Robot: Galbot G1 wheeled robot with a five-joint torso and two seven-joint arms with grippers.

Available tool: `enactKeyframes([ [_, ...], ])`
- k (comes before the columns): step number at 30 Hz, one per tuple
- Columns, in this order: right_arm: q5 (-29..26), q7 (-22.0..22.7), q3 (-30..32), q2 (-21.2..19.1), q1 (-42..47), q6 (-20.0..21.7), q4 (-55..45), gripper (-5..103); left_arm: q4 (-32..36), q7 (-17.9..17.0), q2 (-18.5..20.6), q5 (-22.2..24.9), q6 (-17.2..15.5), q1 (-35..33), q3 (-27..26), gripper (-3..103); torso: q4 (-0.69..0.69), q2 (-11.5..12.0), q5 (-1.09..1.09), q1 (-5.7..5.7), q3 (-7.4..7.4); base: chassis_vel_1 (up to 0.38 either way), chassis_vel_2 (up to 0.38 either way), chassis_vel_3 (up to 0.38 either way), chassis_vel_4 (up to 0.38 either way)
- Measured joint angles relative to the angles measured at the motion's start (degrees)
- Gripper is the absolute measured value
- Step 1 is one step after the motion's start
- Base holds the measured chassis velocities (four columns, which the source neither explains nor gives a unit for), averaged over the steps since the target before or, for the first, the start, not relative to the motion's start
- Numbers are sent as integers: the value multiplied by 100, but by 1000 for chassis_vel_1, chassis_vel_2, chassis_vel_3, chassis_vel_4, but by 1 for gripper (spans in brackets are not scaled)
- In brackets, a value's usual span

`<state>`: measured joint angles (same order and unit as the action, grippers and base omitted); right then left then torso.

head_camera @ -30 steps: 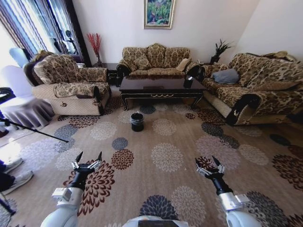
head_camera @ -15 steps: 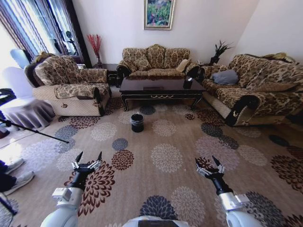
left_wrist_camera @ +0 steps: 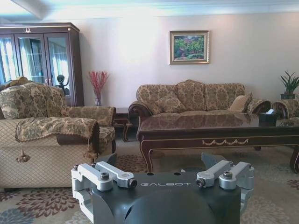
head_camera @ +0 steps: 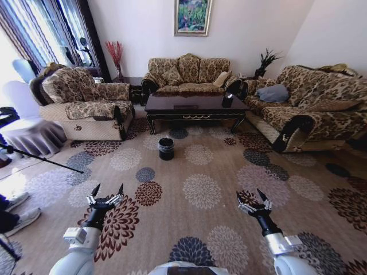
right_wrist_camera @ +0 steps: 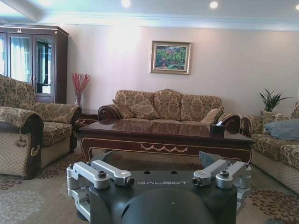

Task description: Move to the front of the table and pick up the trash from the floor, then place it into the trash bin.

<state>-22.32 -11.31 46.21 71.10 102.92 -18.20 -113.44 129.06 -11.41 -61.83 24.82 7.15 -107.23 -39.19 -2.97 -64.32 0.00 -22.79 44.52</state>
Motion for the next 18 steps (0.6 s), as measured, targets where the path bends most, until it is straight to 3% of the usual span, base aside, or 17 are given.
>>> enactKeyframes([
  [18, 0, 0, 0, 0, 0, 0, 0, 100, 0, 0, 0, 0, 0, 0, 0, 100, 0, 25, 0, 12, -15, 0, 0, 0, 0],
])
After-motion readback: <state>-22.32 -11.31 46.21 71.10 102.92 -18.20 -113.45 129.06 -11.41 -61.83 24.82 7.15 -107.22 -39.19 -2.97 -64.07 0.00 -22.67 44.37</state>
